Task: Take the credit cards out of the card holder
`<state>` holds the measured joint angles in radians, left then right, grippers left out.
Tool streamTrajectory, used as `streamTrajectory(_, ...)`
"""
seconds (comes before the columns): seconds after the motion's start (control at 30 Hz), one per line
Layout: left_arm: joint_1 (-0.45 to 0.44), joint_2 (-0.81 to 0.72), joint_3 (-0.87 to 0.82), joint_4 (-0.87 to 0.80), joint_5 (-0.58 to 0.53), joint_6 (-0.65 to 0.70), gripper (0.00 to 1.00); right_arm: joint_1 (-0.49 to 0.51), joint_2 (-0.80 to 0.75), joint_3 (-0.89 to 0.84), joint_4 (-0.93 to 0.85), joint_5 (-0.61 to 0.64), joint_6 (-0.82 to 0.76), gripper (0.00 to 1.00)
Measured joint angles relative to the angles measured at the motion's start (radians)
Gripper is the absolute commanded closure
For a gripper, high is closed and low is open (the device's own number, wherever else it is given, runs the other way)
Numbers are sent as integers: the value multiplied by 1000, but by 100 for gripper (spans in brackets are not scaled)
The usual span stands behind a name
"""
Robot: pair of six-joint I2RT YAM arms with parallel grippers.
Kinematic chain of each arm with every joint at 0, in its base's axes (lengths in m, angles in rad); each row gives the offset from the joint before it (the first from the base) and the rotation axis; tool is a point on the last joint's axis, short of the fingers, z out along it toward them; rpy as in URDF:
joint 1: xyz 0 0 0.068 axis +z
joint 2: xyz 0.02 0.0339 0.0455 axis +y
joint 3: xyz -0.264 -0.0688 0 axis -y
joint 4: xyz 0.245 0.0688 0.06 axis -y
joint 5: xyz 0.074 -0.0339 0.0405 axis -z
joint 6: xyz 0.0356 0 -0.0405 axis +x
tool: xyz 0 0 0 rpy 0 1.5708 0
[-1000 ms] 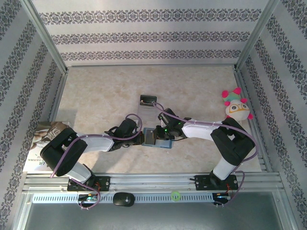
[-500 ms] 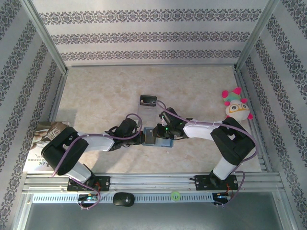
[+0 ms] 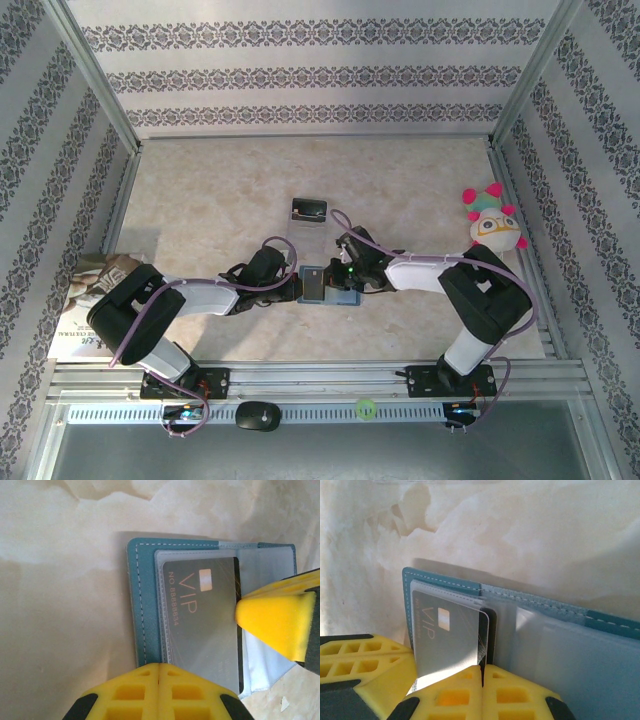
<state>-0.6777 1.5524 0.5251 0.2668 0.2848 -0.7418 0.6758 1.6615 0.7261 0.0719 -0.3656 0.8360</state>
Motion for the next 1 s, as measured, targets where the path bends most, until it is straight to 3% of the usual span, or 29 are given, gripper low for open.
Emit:
streamTrajectory(0.37, 0, -3, -22, 39, 0, -19, 99, -23, -109, -61, -56, 62, -2, 100)
streamTrajectory(1.0, 0, -5, -32, 60, 2, -26, 99, -43, -237, -26, -305, 147, -106, 100)
